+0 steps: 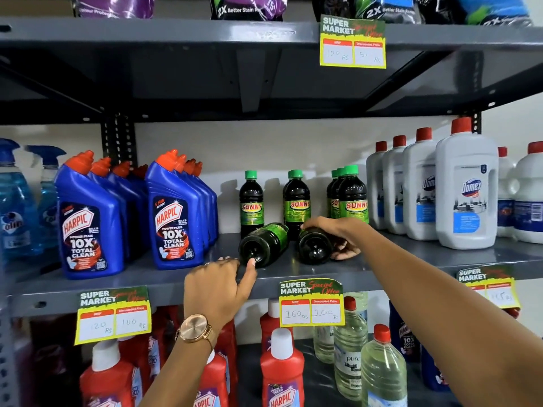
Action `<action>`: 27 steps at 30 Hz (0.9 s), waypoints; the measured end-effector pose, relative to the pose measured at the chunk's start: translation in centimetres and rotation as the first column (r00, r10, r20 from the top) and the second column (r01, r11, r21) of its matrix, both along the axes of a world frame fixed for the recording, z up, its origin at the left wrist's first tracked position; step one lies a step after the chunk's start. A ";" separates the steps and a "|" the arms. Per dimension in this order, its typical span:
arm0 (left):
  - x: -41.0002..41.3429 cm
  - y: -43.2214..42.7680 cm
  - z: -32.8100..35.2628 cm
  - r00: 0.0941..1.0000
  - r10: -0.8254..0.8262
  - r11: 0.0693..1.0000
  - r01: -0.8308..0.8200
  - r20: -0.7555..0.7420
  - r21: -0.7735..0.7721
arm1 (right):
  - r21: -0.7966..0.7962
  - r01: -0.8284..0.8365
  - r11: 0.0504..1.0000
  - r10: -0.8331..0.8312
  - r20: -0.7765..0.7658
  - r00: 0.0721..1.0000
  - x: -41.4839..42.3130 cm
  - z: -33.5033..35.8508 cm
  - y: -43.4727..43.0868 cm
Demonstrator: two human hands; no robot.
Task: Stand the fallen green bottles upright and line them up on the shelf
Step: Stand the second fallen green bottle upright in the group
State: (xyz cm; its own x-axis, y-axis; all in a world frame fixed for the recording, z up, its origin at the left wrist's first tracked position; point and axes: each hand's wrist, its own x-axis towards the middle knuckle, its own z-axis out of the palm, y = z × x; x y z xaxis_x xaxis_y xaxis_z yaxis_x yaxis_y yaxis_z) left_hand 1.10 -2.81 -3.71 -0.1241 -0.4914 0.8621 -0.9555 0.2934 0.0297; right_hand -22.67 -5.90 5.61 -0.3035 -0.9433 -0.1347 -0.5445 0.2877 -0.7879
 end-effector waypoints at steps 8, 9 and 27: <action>0.1 -0.5 -0.1 1.000 0.001 1.000 -0.001 0.008 -0.002 | -0.474 0.092 0.876 0.042 0.265 0.963 -1.2 -3.8 -0.8; 0.2 -0.5 -0.2 1.000 0.003 1.000 -0.003 0.007 -0.004 | -0.536 0.109 0.837 0.039 0.258 0.965 -1.2 -3.9 -0.7; 0.1 -0.5 -0.2 1.000 0.009 1.000 -0.009 -0.019 0.011 | -0.535 0.130 0.834 -0.073 0.127 0.989 2.7 -3.2 -3.8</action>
